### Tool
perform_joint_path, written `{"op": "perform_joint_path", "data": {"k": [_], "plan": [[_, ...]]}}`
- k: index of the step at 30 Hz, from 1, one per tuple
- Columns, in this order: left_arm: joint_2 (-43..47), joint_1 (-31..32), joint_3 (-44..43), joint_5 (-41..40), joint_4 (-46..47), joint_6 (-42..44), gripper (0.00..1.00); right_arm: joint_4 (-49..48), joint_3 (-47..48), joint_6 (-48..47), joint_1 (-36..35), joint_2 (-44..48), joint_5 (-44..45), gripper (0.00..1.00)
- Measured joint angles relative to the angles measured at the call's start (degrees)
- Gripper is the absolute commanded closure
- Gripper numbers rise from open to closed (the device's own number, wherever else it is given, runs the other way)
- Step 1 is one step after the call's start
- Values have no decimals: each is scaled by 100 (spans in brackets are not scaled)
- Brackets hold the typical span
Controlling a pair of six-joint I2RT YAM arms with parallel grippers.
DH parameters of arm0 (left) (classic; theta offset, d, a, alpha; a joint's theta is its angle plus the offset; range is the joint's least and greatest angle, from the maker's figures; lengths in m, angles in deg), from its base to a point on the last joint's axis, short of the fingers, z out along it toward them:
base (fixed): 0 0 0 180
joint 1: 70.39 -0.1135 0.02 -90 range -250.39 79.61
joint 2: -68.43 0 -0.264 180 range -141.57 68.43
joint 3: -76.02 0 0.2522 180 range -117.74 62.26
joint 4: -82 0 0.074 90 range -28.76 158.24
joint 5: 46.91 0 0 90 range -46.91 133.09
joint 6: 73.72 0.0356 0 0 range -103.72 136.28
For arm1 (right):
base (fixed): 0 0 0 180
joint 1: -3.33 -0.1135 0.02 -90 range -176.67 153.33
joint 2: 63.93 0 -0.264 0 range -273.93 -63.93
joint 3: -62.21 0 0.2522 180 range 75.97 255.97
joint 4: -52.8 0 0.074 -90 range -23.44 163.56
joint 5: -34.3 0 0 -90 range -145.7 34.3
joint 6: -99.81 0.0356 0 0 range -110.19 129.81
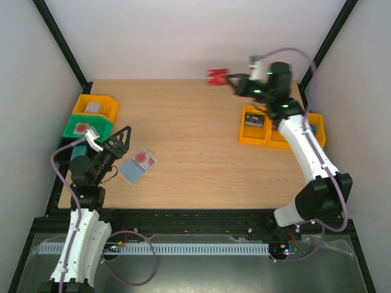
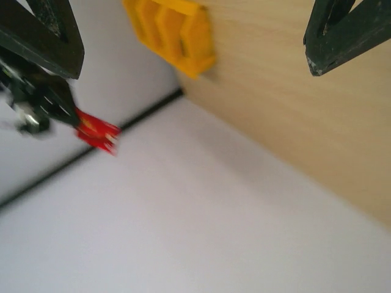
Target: Take the credit cards out of the card holder
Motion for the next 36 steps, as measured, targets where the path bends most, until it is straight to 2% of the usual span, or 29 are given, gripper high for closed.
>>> {"op": "perform_joint_path", "data": {"k": [5,10,18,23,36], "plan": [[413,-474,612,-997,-1300,66,1,1137,-535,-533,2597,55,498,98],[887,-645,914,-1567,-1818,195,1,2144,-391,-1241,3694,-560,1158,98],[1738,-649,1425,-1941,-2050,356,1,2918,-39,-1707,4378,-1659,1300,98],[1725,-660,1453,-1976,-2068,367,0,3014,350,-1801,4385,-2070,1104,98],[1497,-890,1453,-1974,-2068,365,1,3032,415,-1886,4369,-2557,212,98]]}}
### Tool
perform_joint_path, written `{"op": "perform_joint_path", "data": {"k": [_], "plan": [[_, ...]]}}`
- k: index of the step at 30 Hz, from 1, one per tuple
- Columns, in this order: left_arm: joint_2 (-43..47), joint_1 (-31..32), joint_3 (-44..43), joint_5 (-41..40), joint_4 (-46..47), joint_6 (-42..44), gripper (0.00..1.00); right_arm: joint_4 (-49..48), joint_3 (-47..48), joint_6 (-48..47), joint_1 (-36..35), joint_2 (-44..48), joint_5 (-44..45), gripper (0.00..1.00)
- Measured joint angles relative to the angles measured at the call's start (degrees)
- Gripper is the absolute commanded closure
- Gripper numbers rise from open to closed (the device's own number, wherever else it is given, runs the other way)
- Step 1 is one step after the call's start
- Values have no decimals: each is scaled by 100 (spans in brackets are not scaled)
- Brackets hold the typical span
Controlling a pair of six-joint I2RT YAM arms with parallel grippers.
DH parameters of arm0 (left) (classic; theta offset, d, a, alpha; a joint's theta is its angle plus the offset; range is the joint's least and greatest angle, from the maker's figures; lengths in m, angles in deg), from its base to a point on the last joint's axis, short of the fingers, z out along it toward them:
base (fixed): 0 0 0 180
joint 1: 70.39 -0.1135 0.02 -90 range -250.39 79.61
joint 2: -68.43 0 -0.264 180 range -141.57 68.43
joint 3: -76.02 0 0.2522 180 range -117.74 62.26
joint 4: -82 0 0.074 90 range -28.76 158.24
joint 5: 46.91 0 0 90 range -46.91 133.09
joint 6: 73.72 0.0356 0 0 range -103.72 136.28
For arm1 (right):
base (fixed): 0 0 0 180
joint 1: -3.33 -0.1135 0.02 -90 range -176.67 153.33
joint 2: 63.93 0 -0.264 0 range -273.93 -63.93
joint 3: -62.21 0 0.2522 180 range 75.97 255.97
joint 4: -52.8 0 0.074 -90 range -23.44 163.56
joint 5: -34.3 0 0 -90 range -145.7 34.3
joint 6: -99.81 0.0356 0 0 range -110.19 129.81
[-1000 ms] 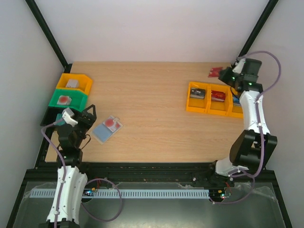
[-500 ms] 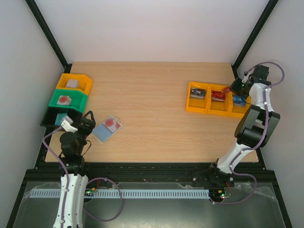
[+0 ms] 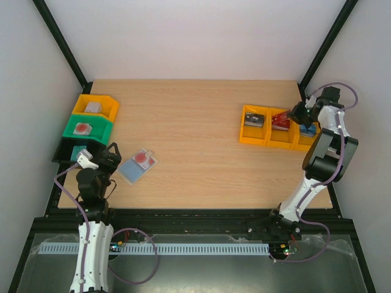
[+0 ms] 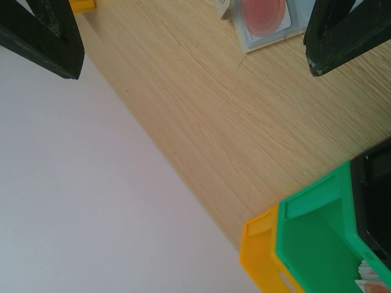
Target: Take the credit cards out of the card holder
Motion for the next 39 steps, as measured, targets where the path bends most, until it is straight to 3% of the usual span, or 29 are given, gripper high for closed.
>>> {"op": "perform_joint_path", "data": {"k": [14,19,24,30,34,39], "plan": [[-11,-33,2,0,0,-2,1,225,758,-72,2,-813,-286,98],[-13,-57,2,0,0,-2,0,286,866,-105,2,-866,-227,92],[-13,-66,2,0,0,-2,1,337,1113,-57,2,-1016,107,75],[-24,-83,13,2,0,-2,1,411,1333,61,0,-1067,684,68],[-26,-92,13,0,0,-2,0,590,1797,63,-76,-1067,1268,71],[-24,-94,13,0,0,-2,1,551,1725,83,-527,-721,2428,86]]}}
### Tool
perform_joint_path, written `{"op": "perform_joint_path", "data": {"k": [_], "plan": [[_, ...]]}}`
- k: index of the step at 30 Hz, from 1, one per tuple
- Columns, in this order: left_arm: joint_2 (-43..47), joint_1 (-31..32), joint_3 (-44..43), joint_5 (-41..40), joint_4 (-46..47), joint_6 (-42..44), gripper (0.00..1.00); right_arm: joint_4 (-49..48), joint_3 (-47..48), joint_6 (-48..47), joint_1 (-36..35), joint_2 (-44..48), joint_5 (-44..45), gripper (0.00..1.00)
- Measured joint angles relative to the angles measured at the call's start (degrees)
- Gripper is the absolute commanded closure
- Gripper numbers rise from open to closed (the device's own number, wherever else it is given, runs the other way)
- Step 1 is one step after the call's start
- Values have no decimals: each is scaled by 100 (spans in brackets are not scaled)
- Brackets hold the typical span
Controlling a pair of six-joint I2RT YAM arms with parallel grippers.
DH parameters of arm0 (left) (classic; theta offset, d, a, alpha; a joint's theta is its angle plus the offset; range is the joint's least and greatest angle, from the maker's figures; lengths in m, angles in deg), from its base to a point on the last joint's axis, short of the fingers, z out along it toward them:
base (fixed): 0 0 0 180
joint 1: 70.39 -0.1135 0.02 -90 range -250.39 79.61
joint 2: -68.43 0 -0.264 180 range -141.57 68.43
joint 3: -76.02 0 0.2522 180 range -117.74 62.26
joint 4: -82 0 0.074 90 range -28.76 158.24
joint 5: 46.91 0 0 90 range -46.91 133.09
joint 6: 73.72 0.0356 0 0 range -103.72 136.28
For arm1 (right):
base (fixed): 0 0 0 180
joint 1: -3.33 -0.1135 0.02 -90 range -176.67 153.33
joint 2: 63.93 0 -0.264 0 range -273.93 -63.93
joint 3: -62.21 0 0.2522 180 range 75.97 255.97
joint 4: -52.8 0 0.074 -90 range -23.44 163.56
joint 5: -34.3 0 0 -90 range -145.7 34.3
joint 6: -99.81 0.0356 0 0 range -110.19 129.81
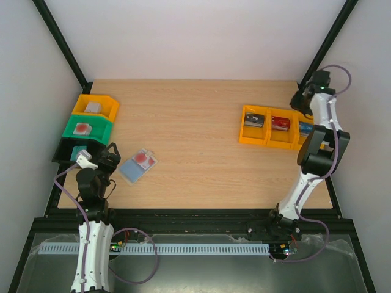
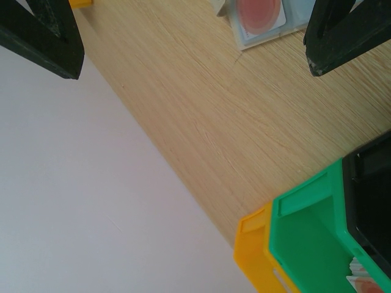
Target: Take the credit cards out of the card holder
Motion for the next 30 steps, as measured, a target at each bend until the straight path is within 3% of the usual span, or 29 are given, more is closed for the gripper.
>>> {"op": "perform_joint_path", "data": {"k": [4,6,10,17,30], "plan": [[0,-15,0,2,0,0,1,-302,-1296,129,-579,831,754,98],[0,-28,0,2,0,0,1,-396,-2107,225,-793,1274,988,98],[0,-31,0,4,0,-2,1,-417,-2804,310,-807,1436,1239,98],[0,-37,2,2,0,0,0,-533,-2837,319,-774,920,1252,98],[4,-111,2,0,0,-2,1,-459,-1484,306,-776,-376,1196,98]]}}
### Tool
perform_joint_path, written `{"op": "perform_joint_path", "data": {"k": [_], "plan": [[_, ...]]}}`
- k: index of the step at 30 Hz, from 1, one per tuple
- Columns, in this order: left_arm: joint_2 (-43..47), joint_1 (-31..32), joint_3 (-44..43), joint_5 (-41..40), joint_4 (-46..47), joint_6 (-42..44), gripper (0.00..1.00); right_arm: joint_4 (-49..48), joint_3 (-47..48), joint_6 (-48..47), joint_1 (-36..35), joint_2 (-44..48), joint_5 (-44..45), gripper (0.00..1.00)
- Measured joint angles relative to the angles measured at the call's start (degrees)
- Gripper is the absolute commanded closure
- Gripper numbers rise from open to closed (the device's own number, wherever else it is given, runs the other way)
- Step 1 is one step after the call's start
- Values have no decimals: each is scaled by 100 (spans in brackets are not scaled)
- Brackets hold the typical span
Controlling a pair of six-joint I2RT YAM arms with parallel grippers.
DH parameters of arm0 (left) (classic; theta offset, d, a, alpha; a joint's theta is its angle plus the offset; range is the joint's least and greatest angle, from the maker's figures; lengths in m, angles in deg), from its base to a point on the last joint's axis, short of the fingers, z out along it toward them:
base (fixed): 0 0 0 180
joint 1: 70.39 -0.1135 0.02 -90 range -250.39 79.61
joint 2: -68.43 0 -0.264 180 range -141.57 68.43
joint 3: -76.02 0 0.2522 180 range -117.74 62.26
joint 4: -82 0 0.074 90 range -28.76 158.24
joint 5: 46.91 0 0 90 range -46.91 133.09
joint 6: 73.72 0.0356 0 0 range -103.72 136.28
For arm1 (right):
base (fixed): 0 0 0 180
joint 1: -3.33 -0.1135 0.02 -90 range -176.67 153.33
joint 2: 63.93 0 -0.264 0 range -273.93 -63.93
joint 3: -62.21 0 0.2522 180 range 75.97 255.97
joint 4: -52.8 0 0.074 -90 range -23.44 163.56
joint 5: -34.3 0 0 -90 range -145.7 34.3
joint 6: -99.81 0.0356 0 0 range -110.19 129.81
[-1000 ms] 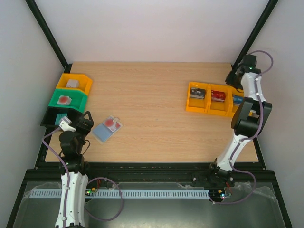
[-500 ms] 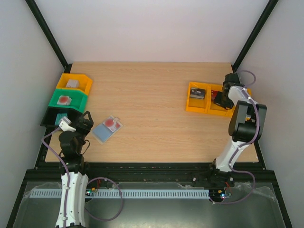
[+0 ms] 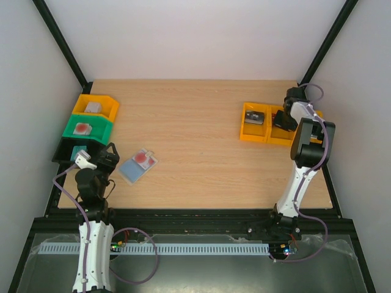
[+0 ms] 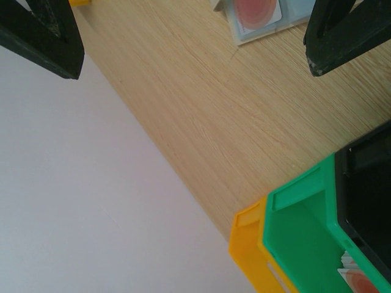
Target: Take the credit cards out of the card holder
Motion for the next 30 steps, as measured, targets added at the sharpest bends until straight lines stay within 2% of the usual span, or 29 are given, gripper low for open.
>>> {"op": "perform_joint_path", "data": {"k": [8,12,16,20,23,26,30], "plan": [[15,-11,0,2,0,2,1,-35,219,2,0,-50,24,98],[11,-11,0,9,0,2,1,-103,-50,4,-57,326,92,98],[-57,2,0,66,-2,2,0,-118,-389,46,-376,1084,282,88],[-442,81,0,153,-42,-114,1,-400,-603,136,-1473,1873,352,74],[-951,195,-4,264,-201,-330,1,-826,-625,155,-2702,2009,0,65],[-1436,358,-4,286,-474,-546,1,-1226,-592,90,-3875,1703,-533,54],[-1840,514,-4,275,-708,-756,0,-1399,-118,-175,-5200,828,-1062,39]]}}
